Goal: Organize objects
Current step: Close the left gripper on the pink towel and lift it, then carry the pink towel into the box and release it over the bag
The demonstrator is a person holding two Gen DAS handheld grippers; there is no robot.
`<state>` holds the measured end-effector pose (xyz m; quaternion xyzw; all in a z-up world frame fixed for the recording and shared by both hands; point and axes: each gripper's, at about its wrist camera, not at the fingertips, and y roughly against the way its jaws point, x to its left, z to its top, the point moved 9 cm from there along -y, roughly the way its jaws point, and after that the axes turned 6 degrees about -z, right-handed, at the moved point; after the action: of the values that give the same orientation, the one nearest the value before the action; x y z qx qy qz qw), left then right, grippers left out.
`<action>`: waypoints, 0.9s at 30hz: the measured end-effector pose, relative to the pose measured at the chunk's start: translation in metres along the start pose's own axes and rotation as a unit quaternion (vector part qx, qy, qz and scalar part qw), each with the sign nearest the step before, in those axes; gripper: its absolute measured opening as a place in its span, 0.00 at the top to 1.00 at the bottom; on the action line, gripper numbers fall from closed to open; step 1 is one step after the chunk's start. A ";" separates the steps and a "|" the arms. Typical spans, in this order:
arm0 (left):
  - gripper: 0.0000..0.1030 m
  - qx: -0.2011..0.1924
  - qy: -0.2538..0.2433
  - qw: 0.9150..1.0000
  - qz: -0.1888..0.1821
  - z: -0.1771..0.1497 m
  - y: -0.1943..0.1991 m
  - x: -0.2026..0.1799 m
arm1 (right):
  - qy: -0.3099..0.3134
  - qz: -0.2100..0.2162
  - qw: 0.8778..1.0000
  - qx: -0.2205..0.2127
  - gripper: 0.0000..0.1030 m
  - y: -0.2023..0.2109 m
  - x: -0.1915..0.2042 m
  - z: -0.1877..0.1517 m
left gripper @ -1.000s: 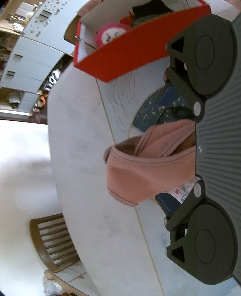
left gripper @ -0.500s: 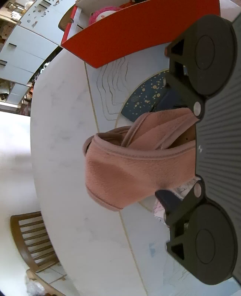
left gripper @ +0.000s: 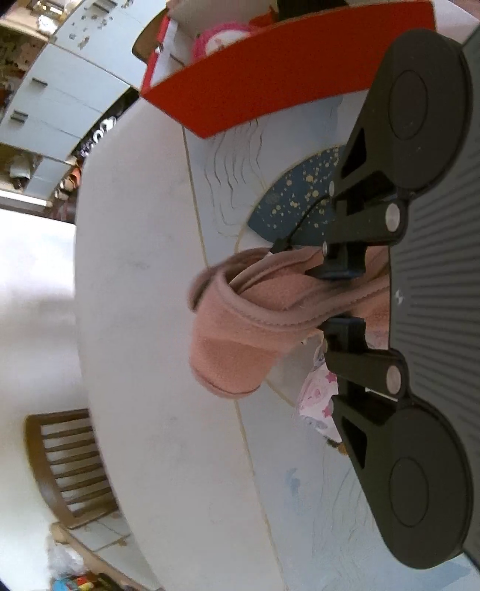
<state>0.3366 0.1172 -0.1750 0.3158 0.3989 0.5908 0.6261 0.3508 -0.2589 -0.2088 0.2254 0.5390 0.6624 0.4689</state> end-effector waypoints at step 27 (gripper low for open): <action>0.84 -0.128 -0.059 0.989 -0.055 0.058 0.153 -0.059 | 0.016 0.008 1.000 -0.015 0.95 0.000 0.000 0.000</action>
<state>0.3134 0.0790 -0.0071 0.2454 0.2991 0.5822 0.7151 0.3506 -0.2594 -0.2083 0.2118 0.5345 0.6781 0.4579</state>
